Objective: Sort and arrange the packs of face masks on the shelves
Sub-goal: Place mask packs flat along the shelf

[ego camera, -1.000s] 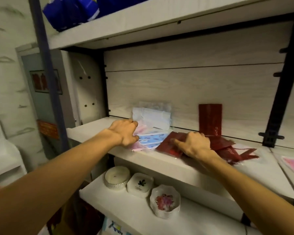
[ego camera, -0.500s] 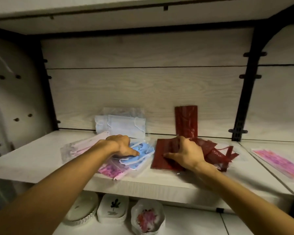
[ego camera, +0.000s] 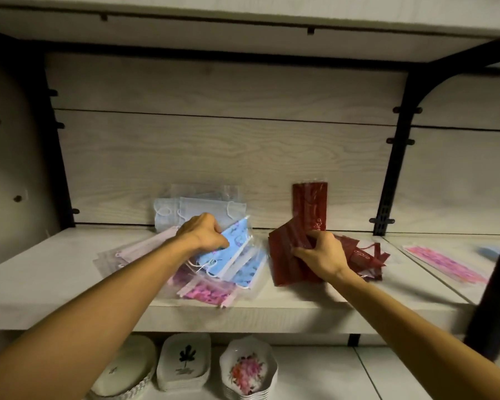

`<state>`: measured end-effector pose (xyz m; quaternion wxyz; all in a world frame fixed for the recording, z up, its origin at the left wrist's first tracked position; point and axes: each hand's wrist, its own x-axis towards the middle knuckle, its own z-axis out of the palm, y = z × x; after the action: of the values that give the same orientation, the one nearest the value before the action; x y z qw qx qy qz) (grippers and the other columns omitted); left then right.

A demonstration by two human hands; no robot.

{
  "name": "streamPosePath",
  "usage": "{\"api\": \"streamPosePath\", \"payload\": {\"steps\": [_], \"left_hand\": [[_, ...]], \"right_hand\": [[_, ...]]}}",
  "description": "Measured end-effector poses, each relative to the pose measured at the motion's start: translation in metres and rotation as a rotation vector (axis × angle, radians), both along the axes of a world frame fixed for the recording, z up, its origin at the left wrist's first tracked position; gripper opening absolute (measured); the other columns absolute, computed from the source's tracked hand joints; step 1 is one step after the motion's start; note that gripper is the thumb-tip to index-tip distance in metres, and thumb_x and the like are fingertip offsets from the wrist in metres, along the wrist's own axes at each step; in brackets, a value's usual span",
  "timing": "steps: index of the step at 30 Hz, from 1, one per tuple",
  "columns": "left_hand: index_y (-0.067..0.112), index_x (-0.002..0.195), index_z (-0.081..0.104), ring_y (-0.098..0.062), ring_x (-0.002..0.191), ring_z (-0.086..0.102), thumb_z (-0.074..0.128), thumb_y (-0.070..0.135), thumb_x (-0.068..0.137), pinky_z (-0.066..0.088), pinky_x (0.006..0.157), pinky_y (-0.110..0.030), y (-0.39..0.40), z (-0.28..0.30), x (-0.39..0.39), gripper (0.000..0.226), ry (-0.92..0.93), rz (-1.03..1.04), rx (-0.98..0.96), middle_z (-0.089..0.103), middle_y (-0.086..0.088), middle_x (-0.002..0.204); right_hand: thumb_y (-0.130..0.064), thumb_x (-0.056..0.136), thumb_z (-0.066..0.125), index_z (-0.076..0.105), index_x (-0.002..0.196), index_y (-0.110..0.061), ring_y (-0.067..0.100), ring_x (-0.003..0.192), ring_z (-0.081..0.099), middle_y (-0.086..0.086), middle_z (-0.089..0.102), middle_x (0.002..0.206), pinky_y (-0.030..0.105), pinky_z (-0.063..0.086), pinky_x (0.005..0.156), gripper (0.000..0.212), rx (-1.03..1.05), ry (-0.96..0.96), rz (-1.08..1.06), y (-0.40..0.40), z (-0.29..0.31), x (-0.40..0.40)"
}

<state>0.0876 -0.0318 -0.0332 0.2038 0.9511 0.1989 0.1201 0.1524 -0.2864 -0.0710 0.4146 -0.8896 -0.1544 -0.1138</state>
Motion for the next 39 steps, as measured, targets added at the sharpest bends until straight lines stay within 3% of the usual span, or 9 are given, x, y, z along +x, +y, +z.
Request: {"api": "streamPosePath", "payload": {"steps": [5, 7, 11, 15, 19, 21, 25, 33, 39], "left_hand": [[0.013, 0.126, 0.053, -0.027, 0.109, 0.062, 0.089, 0.028, 0.067, 0.054, 0.09, -0.035, 0.016, 0.004, -0.002, 0.07, -0.152, 0.034, -0.395, 0.061, -0.008, 0.122], [0.003, 0.132, 0.052, -0.03, 0.104, 0.067, 0.09, 0.026, 0.068, 0.056, 0.088, -0.038, 0.016, 0.009, -0.006, 0.078, -0.167, -0.002, -0.584, 0.064, -0.014, 0.123], [0.001, 0.099, 0.073, -0.028, 0.066, 0.067, 0.078, 0.035, 0.067, 0.056, 0.068, -0.038, 0.002, 0.018, -0.017, 0.047, -0.169, -0.111, -1.014, 0.075, -0.017, 0.09], [0.009, 0.071, 0.061, -0.025, 0.048, 0.059, 0.055, 0.019, 0.074, 0.046, 0.053, -0.025, -0.021, 0.013, -0.027, 0.012, -0.206, -0.17, -1.182, 0.064, -0.012, 0.07], [0.002, 0.101, 0.072, -0.034, 0.079, 0.071, 0.063, 0.017, 0.067, 0.06, 0.072, -0.043, -0.049, 0.01, -0.037, 0.038, -0.186, -0.268, -1.167, 0.075, -0.019, 0.098], [0.004, 0.103, 0.074, -0.035, 0.092, 0.07, 0.066, 0.011, 0.074, 0.057, 0.087, -0.053, -0.068, 0.008, -0.039, 0.031, -0.206, -0.283, -1.132, 0.076, -0.019, 0.101], [0.004, 0.11, 0.071, -0.032, 0.101, 0.07, 0.067, 0.0, 0.084, 0.057, 0.09, -0.044, -0.116, 0.006, -0.043, 0.027, -0.225, -0.337, -1.112, 0.076, -0.016, 0.102], [0.003, 0.111, 0.073, -0.024, 0.095, 0.074, 0.069, -0.004, 0.08, 0.057, 0.079, -0.03, -0.261, -0.006, -0.049, 0.032, -0.092, -0.51, -1.046, 0.077, -0.013, 0.107], [0.011, 0.115, 0.071, -0.026, 0.107, 0.071, 0.072, 0.006, 0.085, 0.055, 0.098, -0.041, -0.396, -0.018, -0.047, 0.031, 0.115, -0.634, -0.939, 0.077, -0.008, 0.11]], "right_hand": [[-0.012, 0.081, 0.073, 0.068, 0.086, -0.018, 0.034, 0.08, 0.073, 0.011, 0.075, 0.086, 0.051, 0.06, 0.079, 0.009, 0.327, 0.159, -0.027, 0.0, 0.004, -0.005], [-0.007, 0.086, 0.073, 0.065, 0.086, -0.019, 0.029, 0.074, 0.07, 0.011, 0.073, 0.088, 0.046, 0.06, 0.076, 0.015, 0.434, 0.198, -0.025, -0.002, 0.009, -0.013], [-0.003, 0.091, 0.069, 0.062, 0.103, -0.013, 0.024, 0.076, 0.072, 0.008, 0.074, 0.084, 0.038, 0.06, 0.072, 0.016, 0.622, 0.254, 0.037, -0.011, 0.015, -0.025], [-0.006, 0.092, 0.068, 0.061, 0.11, -0.012, 0.026, 0.08, 0.071, 0.012, 0.076, 0.09, 0.045, 0.058, 0.077, 0.02, 0.69, 0.212, 0.058, -0.023, 0.015, -0.037], [-0.005, 0.092, 0.068, 0.06, 0.113, -0.014, 0.02, 0.073, 0.068, 0.009, 0.074, 0.093, 0.037, 0.056, 0.068, 0.024, 0.763, 0.148, 0.027, -0.045, 0.017, -0.053], [-0.006, 0.093, 0.067, 0.063, 0.116, -0.012, 0.018, 0.073, 0.069, 0.011, 0.075, 0.096, 0.03, 0.057, 0.061, 0.024, 0.768, 0.131, 0.024, -0.062, 0.015, -0.061], [-0.011, 0.095, 0.065, 0.07, 0.11, -0.018, 0.017, 0.087, 0.075, 0.002, 0.077, 0.097, 0.029, 0.06, 0.072, 0.017, 0.751, 0.116, 0.077, -0.109, 0.016, -0.079], [-0.007, 0.094, 0.066, 0.072, 0.097, -0.018, 0.015, 0.076, 0.075, 0.002, 0.078, 0.089, 0.025, 0.059, 0.061, 0.013, 0.733, 0.105, 0.003, -0.243, 0.002, -0.105], [-0.006, 0.093, 0.066, 0.073, 0.101, -0.009, 0.019, 0.071, 0.072, 0.004, 0.077, 0.084, 0.031, 0.058, 0.063, 0.011, 0.768, 0.124, -0.113, -0.388, -0.013, -0.121]]}}
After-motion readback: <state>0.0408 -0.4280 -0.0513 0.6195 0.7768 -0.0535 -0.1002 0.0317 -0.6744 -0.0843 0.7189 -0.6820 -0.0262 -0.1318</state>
